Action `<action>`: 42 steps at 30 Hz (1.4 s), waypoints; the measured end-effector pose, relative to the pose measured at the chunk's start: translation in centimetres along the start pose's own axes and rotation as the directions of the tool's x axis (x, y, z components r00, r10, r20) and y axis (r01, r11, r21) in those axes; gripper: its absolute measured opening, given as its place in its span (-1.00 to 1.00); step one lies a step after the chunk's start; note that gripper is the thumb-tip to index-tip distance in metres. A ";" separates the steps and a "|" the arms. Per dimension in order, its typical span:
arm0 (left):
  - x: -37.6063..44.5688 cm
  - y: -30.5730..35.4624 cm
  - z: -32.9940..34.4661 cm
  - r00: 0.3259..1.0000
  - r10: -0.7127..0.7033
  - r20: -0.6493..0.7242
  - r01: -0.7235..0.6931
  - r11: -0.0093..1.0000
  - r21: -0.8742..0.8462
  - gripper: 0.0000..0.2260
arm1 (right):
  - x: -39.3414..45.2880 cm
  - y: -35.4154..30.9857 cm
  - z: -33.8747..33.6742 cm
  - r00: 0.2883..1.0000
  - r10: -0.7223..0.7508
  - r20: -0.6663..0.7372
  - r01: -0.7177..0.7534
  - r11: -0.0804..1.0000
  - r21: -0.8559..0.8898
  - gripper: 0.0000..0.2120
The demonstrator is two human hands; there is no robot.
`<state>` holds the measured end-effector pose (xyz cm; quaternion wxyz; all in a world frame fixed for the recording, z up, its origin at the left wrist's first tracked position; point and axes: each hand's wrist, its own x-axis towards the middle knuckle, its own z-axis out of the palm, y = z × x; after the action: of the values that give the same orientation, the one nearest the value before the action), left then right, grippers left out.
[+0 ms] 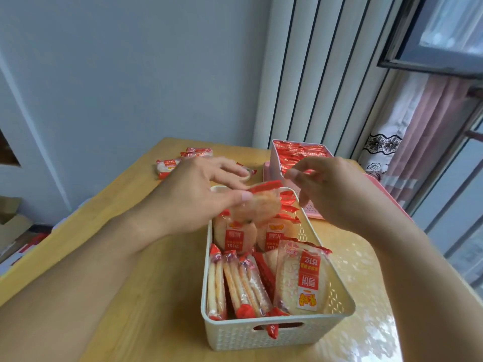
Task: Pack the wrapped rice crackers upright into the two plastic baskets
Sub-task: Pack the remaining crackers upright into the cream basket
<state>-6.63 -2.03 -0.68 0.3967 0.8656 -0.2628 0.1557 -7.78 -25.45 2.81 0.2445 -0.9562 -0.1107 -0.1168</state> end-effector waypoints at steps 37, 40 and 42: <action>-0.1 -2.8 2.6 0.951 -0.183 0.249 0.096 0.941 0.324 -0.81 | -1.0 1.4 -0.9 0.761 -0.116 0.638 0.225 0.970 -0.092 -0.42; -0.1 -2.9 2.5 0.948 -0.192 0.256 0.103 0.941 0.323 -0.81 | -1.1 1.1 -1.5 0.773 -0.222 0.594 0.279 0.960 -0.004 -0.55; 0.0 -3.0 2.3 0.955 -0.159 0.251 0.084 0.954 0.286 -0.83 | -1.1 1.3 -2.2 0.815 -0.317 0.486 0.267 0.949 0.170 -0.62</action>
<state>-4.73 -2.16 -3.98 0.2430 0.9397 -0.2364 0.0456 -8.84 -27.83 3.79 0.2308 -0.9119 -0.3218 0.1080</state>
